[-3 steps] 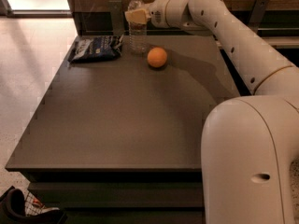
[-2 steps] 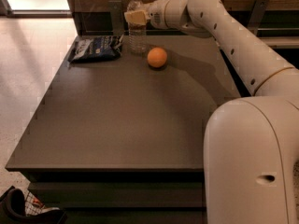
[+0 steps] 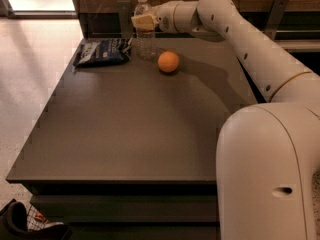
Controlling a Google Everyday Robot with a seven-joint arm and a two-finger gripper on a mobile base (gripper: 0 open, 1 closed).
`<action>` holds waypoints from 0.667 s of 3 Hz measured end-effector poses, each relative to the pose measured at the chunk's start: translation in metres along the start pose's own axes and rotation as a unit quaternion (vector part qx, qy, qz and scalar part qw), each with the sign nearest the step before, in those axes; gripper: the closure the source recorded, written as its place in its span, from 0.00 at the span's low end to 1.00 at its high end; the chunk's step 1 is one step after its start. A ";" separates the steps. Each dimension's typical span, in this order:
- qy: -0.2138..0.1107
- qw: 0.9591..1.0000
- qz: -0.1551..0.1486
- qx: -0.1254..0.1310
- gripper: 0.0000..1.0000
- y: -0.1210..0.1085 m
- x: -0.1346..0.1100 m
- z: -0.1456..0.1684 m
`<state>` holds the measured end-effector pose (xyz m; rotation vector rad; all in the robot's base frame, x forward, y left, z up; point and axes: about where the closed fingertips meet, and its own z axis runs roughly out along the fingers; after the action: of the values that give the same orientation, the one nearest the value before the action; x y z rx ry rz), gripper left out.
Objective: Move water bottle near blue chip bag
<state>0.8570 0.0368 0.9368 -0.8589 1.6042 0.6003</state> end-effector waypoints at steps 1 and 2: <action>0.011 1.000 0.011 0.001 0.98 0.003 0.011 -0.001; 0.011 1.000 0.011 0.001 0.75 0.003 0.008 -0.001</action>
Offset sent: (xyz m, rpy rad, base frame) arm -0.0028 -0.0009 -0.0091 -0.0034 0.0241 -0.0068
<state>0.8535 0.0357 0.9292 -0.8491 1.6356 0.6069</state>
